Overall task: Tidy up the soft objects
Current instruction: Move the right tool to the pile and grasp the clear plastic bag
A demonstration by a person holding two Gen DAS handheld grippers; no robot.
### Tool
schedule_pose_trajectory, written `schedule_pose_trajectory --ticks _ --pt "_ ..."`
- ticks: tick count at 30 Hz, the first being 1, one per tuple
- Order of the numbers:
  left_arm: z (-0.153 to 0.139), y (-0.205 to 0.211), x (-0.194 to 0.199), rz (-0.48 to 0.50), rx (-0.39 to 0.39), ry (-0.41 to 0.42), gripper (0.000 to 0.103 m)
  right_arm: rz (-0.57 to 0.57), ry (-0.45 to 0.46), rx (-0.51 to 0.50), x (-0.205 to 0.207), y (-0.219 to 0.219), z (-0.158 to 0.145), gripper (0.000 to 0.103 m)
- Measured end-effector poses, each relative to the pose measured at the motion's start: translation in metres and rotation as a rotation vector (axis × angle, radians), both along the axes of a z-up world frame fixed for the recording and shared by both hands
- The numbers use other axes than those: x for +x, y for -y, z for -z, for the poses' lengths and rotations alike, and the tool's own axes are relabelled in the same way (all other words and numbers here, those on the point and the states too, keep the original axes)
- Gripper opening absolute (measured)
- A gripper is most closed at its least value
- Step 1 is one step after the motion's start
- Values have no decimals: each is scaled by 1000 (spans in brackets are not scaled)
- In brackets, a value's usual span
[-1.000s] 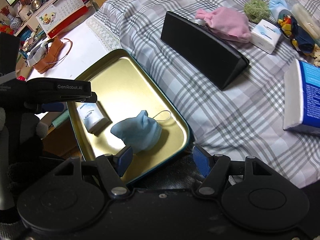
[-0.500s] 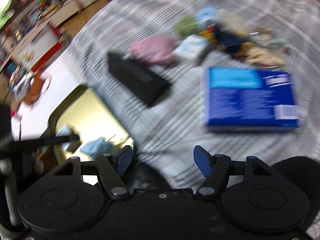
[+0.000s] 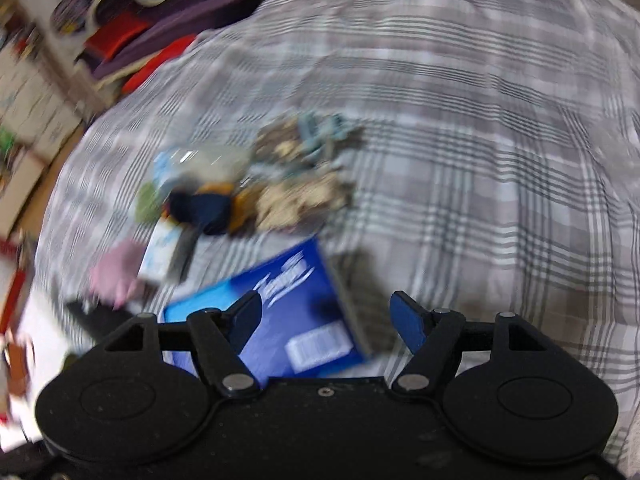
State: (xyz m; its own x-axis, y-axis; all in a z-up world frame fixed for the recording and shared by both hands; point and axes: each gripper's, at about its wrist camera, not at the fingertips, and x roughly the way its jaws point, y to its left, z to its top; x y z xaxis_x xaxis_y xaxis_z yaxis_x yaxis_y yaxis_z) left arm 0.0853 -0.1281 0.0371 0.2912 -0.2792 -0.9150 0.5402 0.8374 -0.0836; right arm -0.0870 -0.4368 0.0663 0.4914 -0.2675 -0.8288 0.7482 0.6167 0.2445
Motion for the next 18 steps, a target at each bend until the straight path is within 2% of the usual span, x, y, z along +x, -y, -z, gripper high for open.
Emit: schedule_pose_trajectory --ticks 4,11,14,18 --pt "-9 23 11 10 12 33 79 48 7 26 10 21 9 70" --pt "-10 52 30 17 32 27 80 53 -10 59 43 36 26 70" --pt "-8 64 36 25 46 26 80 53 17 71 56 40 22 70" --pt "-6 78 42 41 55 22 80 39 45 21 78 42 7 71"
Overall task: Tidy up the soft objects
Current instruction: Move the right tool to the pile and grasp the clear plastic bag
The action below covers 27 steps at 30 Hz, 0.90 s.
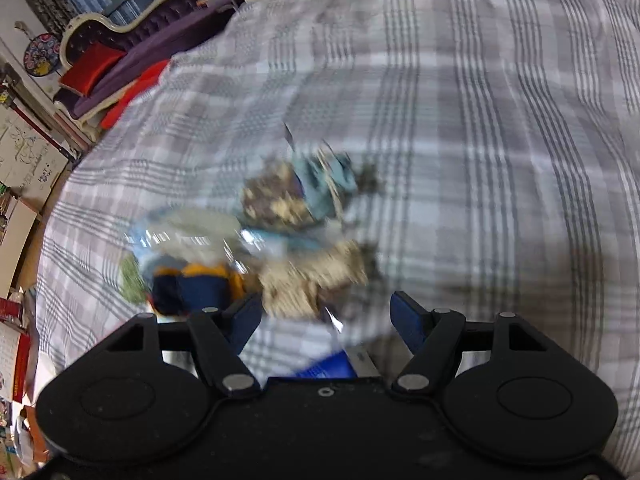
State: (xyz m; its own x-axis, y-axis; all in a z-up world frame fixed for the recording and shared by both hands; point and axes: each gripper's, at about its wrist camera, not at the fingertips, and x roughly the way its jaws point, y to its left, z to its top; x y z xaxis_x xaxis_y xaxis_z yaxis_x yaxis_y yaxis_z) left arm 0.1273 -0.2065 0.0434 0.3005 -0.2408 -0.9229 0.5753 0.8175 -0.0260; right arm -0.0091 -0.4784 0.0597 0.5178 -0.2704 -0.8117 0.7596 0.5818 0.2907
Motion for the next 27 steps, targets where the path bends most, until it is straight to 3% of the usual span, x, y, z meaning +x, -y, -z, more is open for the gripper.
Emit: schedule_pose_trajectory --ticks 5,7,15,17,19,20,22,27 --pt "3 13 8 7 7 -7 80 -89 34 -39 37 -2 -14 76" --pt "5 17 11 9 10 -10 80 -137 33 -69 55 -6 -14 84" --pt "11 27 24 15 12 -24 80 -264 -57 -180 115 -23 16 86" --pt "13 31 27 21 14 -25 80 -272 -94 -201 121 -23 28 82" --pt "15 35 30 28 14 -28 80 -276 -119 -173 123 -13 37 66" --pt "16 38 32 33 12 -28 80 -273 -103 -145 121 -7 38 65" --pt "16 45 34 40 8 -28 80 -258 -48 -81 110 7 34 49" --pt "14 65 40 63 -27 -37 80 -120 48 -83 73 32 15 45"
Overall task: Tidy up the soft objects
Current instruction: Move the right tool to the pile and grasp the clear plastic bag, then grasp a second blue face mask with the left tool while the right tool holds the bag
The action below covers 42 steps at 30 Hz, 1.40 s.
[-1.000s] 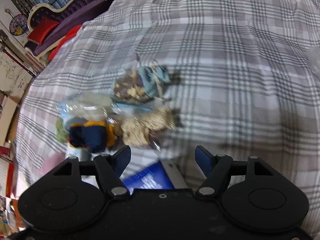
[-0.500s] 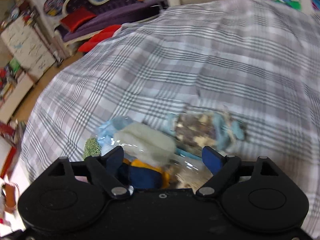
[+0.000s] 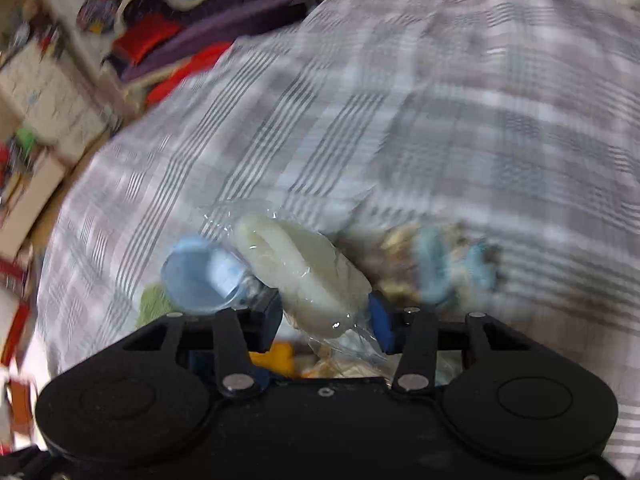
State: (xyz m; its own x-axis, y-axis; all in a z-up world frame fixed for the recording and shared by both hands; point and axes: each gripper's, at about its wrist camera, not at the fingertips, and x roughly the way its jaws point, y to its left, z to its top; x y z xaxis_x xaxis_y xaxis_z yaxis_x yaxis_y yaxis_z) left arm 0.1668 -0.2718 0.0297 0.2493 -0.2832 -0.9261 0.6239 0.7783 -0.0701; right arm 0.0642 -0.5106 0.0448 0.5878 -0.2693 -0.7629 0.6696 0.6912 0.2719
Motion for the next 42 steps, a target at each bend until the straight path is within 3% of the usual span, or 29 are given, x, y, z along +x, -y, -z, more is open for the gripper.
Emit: schedule_pose_trajectory --ticks 4,9,14,21,24,27,36,39,41,42 --pt "-10 21 9 2 -31 23 81 118 62 5 -34 16 -10 45" --pt "-19 53 32 -9 -51 63 84 243 74 -61 -49 24 -14 46" --pt "-14 85 49 16 -62 95 86 237 81 -49 -49 25 -8 46" --pt "16 107 70 -2 -37 43 89 243 93 -48 -49 26 -5 46" --pt "22 117 72 -2 -9 102 89 252 93 -35 -50 31 -1 46" --pt "22 125 75 22 -32 95 88 261 88 -33 -49 31 1 46" --pt "30 151 70 70 -6 99 88 274 80 -50 -47 29 2 46" --pt "32 157 70 76 -32 69 78 280 81 -48 -48 31 3 46" --pt "35 159 74 70 -56 -8 49 287 81 -56 -49 32 3 46" --pt "37 159 77 55 -69 -59 46 291 80 -60 -49 32 3 46"
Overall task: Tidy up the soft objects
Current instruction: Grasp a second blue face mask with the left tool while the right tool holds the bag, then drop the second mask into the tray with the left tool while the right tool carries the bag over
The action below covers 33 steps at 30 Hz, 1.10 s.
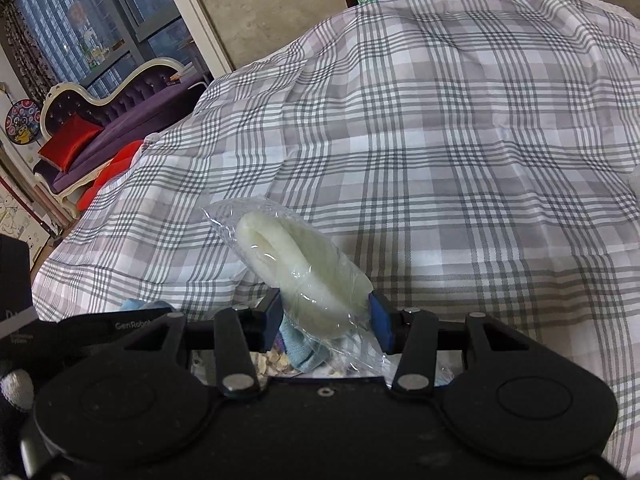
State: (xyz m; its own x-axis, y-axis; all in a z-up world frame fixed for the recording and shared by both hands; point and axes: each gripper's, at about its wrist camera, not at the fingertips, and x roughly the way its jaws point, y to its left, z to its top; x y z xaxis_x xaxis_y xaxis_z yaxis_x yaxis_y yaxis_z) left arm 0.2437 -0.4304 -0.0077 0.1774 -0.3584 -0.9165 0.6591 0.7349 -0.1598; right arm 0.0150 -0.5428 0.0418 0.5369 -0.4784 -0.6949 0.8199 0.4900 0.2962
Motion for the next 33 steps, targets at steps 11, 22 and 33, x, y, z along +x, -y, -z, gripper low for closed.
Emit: schedule_pose_trajectory --ticks 11,22,33 --pt "-49 -40 -34 1 -52 -18 41 7 -26 -37 -23 0 -15 46" --pt "-106 -118 -118 91 -87 -29 42 -124 -161 -9 -98 -38 -31 46" --pt "-102 -221 -183 72 -61 -112 42 -406 -393 -19 -136 -130 -37 46"
